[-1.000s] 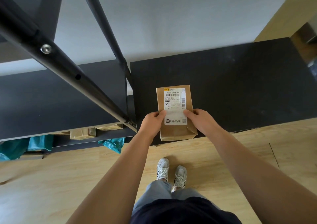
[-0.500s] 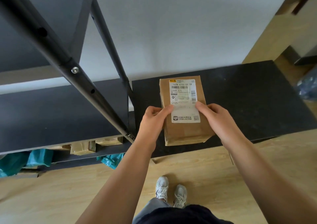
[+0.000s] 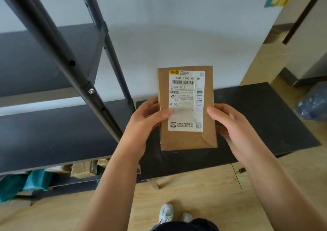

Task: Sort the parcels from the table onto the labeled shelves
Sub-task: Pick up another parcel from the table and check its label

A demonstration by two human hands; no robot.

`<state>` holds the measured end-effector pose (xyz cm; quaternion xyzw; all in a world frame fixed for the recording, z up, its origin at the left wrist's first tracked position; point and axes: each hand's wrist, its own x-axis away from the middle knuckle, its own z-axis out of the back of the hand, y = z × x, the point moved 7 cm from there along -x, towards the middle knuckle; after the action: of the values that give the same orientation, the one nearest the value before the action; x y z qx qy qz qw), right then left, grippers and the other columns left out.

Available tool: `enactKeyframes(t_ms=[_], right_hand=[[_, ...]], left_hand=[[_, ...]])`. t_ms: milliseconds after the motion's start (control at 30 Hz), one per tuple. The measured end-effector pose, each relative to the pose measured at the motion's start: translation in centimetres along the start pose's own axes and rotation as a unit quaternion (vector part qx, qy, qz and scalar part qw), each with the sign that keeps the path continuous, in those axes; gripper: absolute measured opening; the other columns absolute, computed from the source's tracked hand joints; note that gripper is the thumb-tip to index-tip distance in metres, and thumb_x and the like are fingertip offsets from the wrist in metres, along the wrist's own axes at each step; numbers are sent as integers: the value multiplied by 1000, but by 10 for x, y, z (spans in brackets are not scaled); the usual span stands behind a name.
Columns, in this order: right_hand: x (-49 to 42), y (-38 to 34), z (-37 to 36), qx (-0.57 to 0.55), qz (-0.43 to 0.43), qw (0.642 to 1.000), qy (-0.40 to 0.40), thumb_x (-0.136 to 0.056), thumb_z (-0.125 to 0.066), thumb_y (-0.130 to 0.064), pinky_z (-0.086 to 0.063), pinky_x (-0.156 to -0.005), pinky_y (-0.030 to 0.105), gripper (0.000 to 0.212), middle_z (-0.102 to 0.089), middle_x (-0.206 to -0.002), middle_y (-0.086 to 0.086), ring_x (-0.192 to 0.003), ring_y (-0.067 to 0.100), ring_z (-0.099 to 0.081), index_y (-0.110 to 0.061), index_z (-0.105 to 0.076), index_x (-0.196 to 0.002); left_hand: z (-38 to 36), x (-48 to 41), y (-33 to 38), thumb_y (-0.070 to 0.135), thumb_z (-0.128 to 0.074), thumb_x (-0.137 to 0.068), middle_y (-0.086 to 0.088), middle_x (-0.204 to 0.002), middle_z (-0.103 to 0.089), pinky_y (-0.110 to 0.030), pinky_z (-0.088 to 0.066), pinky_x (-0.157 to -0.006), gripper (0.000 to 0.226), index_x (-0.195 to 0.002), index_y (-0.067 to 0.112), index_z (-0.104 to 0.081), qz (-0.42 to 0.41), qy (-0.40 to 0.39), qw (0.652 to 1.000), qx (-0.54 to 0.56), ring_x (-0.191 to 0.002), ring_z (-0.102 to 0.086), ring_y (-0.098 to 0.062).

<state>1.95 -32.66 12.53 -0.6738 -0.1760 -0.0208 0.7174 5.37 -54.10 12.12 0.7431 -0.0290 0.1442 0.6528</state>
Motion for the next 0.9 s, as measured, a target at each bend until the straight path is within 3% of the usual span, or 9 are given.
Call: enactKeyframes(t_ms=[100, 267, 367, 900], right_hand=[[8, -7, 0, -21, 18, 999, -17, -72, -67, -43, -50, -96, 39, 53, -77, -104, -1, -101, 14, -72, -17, -65, -118], [14, -10, 2, -29, 25, 999, -20, -89, -63, -12, -50, -97, 41, 29, -76, -108, 4, -104, 19, -71, -11, -63, -118], [16, -9, 4, -24, 25, 999, -7, -90, -59, -5, -50, -99, 43, 27, -76, -107, 4, -105, 20, -71, -11, -63, -116], [35, 6, 9, -4, 0, 1000, 10, -92, -59, -12, -49, -98, 40, 22, -77, -104, -1, -106, 18, -69, -14, -64, -113]], left_hand=[[3, 7, 5, 34, -84, -66, -1, -124, -70, -49, -51, -101, 71, -132, 26, -60, -23, -18, 999, -13, -114, -68, -24], [2, 15, 14, 25, -84, -67, 6, -126, -69, -50, -53, -99, 67, -130, 29, -59, -67, -42, 997, -28, -117, -66, -20], [2, 18, 15, 26, -83, -62, 7, -125, -69, -50, -53, -99, 73, -129, 29, -58, -74, -46, 996, -26, -119, -65, -20], [-7, 38, 0, 28, -85, -67, 7, -122, -71, -49, -52, -100, 68, -131, 25, -60, -44, -16, 997, -53, -114, -68, -18]])
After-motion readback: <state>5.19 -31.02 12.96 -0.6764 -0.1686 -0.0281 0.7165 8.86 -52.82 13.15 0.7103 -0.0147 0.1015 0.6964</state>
